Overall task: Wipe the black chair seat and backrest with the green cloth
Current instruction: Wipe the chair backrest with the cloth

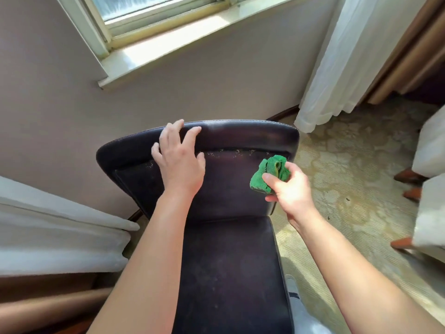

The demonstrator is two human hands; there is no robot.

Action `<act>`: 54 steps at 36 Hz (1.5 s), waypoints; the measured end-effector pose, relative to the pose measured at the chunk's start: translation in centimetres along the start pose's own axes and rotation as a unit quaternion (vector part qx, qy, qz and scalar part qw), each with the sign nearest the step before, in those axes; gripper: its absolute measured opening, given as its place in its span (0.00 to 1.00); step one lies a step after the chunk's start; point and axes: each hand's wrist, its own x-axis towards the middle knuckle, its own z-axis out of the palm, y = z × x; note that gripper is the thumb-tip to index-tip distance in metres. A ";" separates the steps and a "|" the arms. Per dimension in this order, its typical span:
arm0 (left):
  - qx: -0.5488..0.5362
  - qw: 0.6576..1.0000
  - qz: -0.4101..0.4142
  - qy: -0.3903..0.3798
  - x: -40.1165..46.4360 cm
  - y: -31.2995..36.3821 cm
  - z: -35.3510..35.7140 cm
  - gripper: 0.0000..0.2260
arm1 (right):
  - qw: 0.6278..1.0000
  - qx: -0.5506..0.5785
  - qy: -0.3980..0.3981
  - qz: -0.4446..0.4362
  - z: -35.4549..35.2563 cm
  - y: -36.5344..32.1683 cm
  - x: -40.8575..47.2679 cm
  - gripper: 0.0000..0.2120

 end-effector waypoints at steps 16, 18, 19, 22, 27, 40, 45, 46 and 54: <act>0.075 0.996 -0.028 0.027 2.8 -1.8 2.3 0.27 | 0.966 -0.143 0.174 -0.128 -0.4 2.2 3.5 0.17; 0.071 0.997 -0.036 0.025 3.0 -1.8 2.1 0.27 | 0.955 -0.173 0.192 -0.149 -0.1 2.1 4.0 0.17; 0.071 0.996 -0.040 0.025 3.1 -1.7 2.0 0.27 | 0.951 -0.181 0.200 -0.154 0.1 2.1 4.2 0.17; 0.073 0.996 -0.048 0.029 3.3 -1.7 1.9 0.27 | 0.941 -0.217 0.213 -0.146 1.0 1.8 4.5 0.15; 0.077 0.995 -0.046 0.044 3.1 -2.0 2.1 0.27 | 0.933 -0.256 0.209 -0.145 1.8 2.0 4.6 0.14; 0.055 0.994 -0.075 0.064 3.3 -3.4 2.2 0.27 | 0.920 -0.290 0.168 -0.203 5.4 1.6 5.2 0.11; 0.045 0.993 -0.085 0.069 3.5 -3.8 2.3 0.27 | 0.917 -0.287 0.141 -0.237 7.8 1.4 5.0 0.09; 0.043 0.993 -0.086 0.070 3.5 -3.8 2.3 0.27 | 0.916 -0.288 0.138 -0.243 8.4 1.3 4.9 0.09; 0.033 0.993 -0.087 0.065 3.8 -4.3 1.6 0.26 | 0.891 -0.332 0.069 -0.303 12.2 1.2 3.6 0.16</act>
